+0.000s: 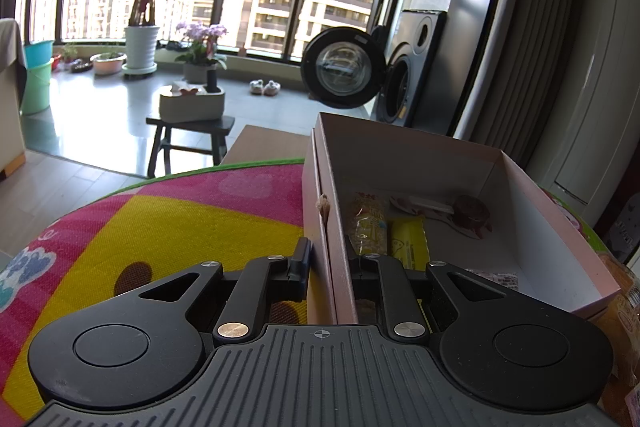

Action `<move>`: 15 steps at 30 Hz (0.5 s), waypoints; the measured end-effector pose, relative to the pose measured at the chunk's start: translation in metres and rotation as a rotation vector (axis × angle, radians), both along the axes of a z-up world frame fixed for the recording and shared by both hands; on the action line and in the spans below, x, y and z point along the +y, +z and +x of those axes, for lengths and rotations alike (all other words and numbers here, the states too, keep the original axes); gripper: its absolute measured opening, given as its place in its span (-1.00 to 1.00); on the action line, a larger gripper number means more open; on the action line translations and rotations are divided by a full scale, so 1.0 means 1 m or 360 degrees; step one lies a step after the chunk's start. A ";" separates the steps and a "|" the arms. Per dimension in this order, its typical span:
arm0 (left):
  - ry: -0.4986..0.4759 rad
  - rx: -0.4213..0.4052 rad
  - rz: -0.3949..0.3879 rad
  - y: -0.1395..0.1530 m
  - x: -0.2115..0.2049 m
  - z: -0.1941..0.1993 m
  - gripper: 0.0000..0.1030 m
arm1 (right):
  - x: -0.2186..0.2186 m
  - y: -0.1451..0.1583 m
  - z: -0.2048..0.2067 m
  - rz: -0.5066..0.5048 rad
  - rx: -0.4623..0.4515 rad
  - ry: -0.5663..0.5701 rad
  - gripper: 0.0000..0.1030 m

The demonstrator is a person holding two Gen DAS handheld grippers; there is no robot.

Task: Organize objects
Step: 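Grasp the pink Volcano box with the right tool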

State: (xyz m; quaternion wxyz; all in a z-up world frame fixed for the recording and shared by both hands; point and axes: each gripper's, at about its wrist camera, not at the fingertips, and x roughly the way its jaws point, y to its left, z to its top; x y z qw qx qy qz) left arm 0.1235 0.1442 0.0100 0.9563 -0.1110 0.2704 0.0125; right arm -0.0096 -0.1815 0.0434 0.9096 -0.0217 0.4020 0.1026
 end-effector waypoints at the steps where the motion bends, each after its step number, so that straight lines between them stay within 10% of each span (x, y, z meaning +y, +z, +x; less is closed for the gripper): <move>1: 0.0000 0.0000 0.0000 0.000 0.000 0.000 -0.67 | 0.000 0.000 0.000 0.0038 0.0005 -0.0001 0.57; 10: 0.0000 0.0000 -0.0001 0.000 0.000 0.000 -0.67 | 0.049 -0.025 0.003 -0.0103 0.0028 0.0086 0.45; 15: 0.0000 0.0000 0.0000 0.000 0.000 0.000 -0.67 | 0.052 -0.020 0.000 -0.0115 0.0032 0.0112 -0.14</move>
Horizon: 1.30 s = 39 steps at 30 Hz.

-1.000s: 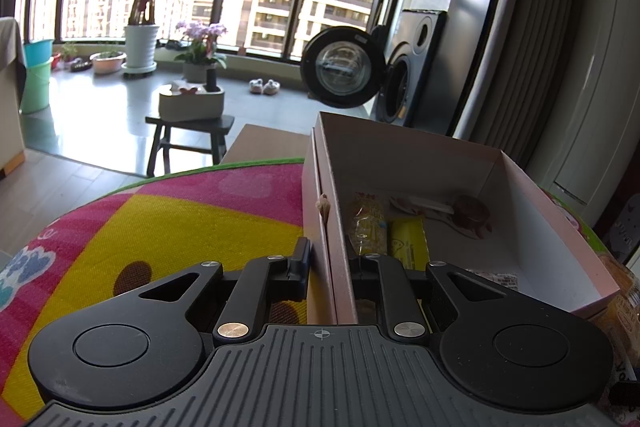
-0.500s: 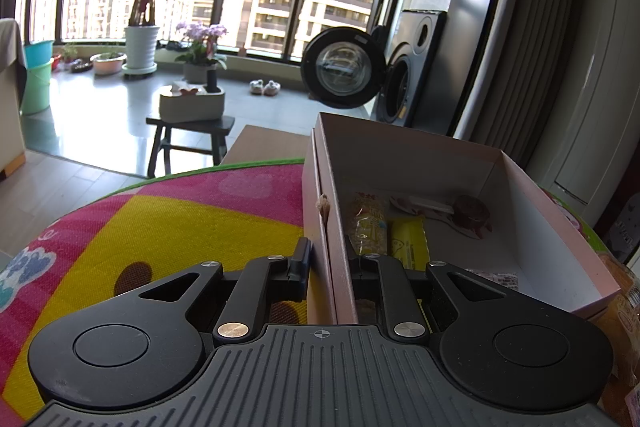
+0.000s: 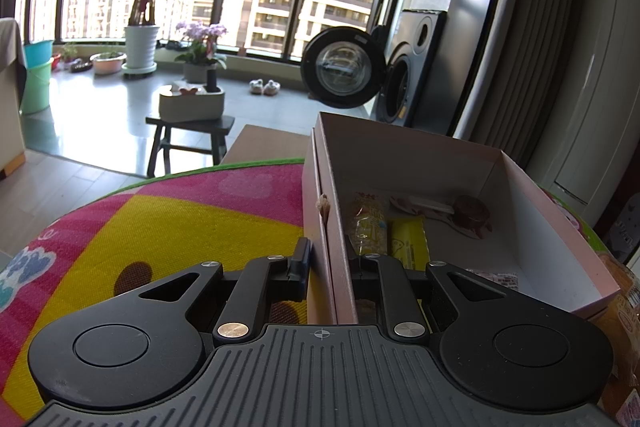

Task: Organize objects
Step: 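Grasp the pink Volcano box with the right tool, then carry the Volcano box into the pink box and open the right tool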

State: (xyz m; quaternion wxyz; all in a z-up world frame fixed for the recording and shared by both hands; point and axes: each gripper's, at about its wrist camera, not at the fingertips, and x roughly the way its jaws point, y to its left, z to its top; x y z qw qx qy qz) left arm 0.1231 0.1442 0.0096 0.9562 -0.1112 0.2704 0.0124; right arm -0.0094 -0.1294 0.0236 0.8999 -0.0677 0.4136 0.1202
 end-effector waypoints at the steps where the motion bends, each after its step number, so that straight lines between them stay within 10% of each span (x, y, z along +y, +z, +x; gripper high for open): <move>1: 0.0000 0.0000 0.0000 0.000 0.000 0.000 -0.67 | 0.000 0.001 -0.001 0.0000 0.0010 0.0001 -0.16; 9: 0.0001 0.0000 0.0001 0.000 0.000 0.000 -0.67 | 0.009 0.036 -0.018 0.0067 0.0094 0.0147 -0.16; 18: 0.0000 -0.0001 0.0000 0.000 0.000 0.000 -0.67 | 0.070 0.160 0.041 -0.0004 -0.0404 0.0313 -0.16; 27: 0.0000 -0.0001 -0.0003 0.000 0.000 0.000 -0.67 | 0.145 0.096 0.147 -0.0148 -0.0178 0.0185 -0.16; 39: -0.0003 0.0001 -0.0014 -0.001 0.000 0.002 -0.66 | 0.188 0.052 0.173 -0.0377 -0.0172 0.0293 -0.15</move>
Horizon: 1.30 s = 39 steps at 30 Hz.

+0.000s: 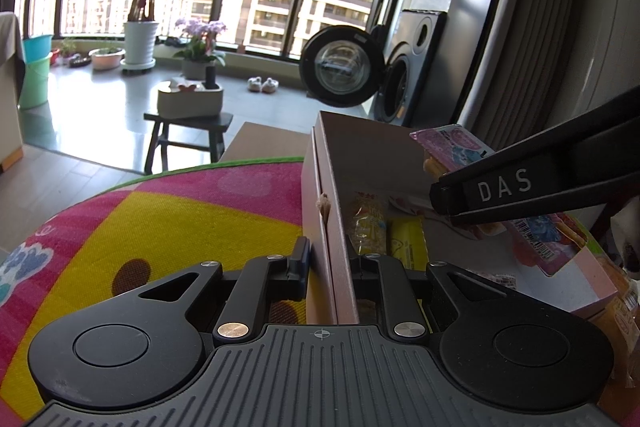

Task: Organize objects
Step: 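Carry the Volcano box into the pink box and open the right tool, then grasp the silver snack packet with the right tool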

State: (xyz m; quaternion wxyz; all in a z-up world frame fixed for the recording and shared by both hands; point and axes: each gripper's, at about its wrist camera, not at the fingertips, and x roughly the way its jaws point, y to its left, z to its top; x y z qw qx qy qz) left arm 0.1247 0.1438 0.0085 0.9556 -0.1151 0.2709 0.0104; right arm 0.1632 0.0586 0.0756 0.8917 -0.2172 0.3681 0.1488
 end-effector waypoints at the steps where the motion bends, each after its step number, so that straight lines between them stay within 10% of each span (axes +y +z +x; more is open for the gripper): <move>1: 0.0000 0.0000 0.0000 0.000 0.000 0.000 -0.66 | 0.001 -0.001 0.003 -0.0014 -0.0006 0.0002 -0.15; 18: 0.0000 0.0001 0.0001 -0.001 0.000 0.000 -0.66 | -0.021 0.000 0.009 0.0046 -0.0031 -0.0018 0.00; 30: 0.0007 -0.0005 0.0004 -0.001 -0.002 0.000 -0.67 | -0.156 0.061 0.029 0.0202 -0.0188 -0.0313 0.44; 39: 0.0011 -0.0009 0.0012 -0.002 -0.002 0.000 -0.67 | -0.175 -0.006 0.130 0.0309 0.0122 -0.0440 0.53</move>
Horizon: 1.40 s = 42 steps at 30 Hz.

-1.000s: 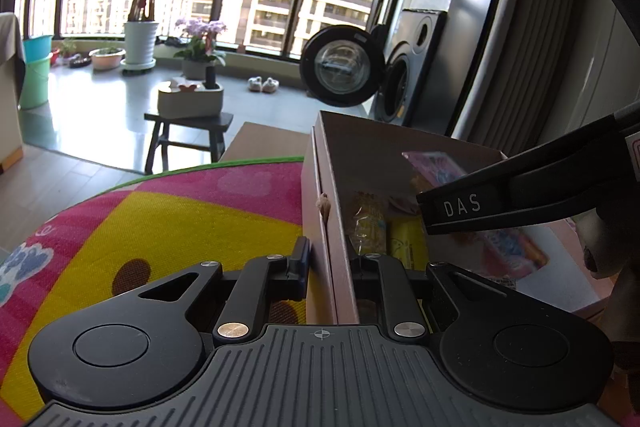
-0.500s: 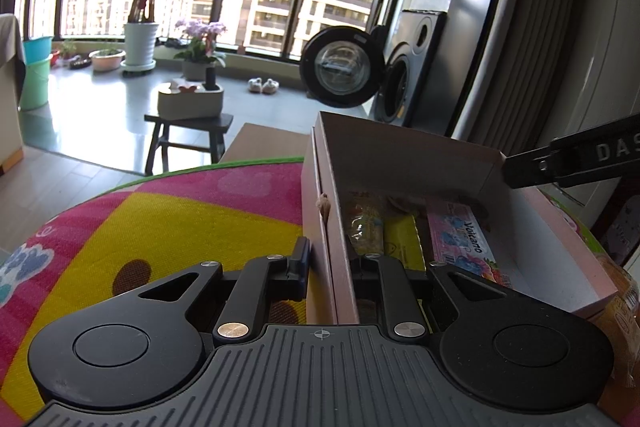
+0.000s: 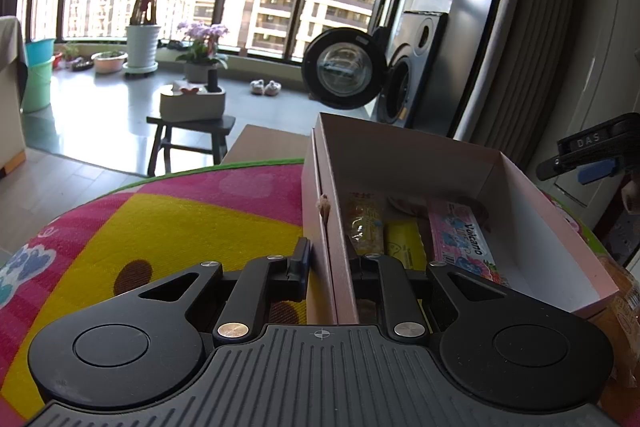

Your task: Organize objects

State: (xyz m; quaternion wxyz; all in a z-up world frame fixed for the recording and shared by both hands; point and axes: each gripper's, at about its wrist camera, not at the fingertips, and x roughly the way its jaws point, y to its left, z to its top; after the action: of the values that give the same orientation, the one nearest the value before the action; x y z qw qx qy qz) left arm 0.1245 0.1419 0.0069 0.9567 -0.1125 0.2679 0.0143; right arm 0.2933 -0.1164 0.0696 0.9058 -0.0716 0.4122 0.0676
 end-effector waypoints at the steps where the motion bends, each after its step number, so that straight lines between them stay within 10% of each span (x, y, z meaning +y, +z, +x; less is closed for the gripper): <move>1: 0.0000 -0.0002 0.0001 0.000 0.000 0.000 -0.67 | 0.002 -0.010 0.009 0.0038 0.0036 -0.0013 0.53; 10: 0.0001 -0.0005 0.0008 0.000 -0.001 -0.001 -0.64 | -0.017 -0.041 0.037 0.0339 0.0155 -0.0074 0.61; 13: 0.0002 -0.0005 0.0011 -0.001 -0.001 -0.001 -0.65 | -0.019 -0.042 0.032 0.0274 0.0159 -0.0072 0.01; 16: 0.0001 -0.0006 0.0012 -0.001 -0.001 -0.002 -0.65 | -0.026 -0.042 0.019 0.0203 0.0156 -0.0055 -0.02; 30: 0.0002 -0.0006 0.0013 -0.001 -0.001 -0.002 -0.65 | -0.072 0.032 -0.164 0.0138 -0.0086 -0.0018 -0.10; 42: 0.0001 -0.0007 0.0012 -0.001 -0.002 -0.002 -0.65 | -0.060 -0.025 -0.272 0.0172 0.0154 -0.0033 -0.08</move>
State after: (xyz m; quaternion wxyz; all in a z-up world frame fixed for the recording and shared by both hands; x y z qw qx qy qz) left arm 0.1225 0.1404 0.0062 0.9578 -0.1089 0.2657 0.0154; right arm 0.0217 -0.1768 0.0445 0.8880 -0.0149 0.4520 0.0837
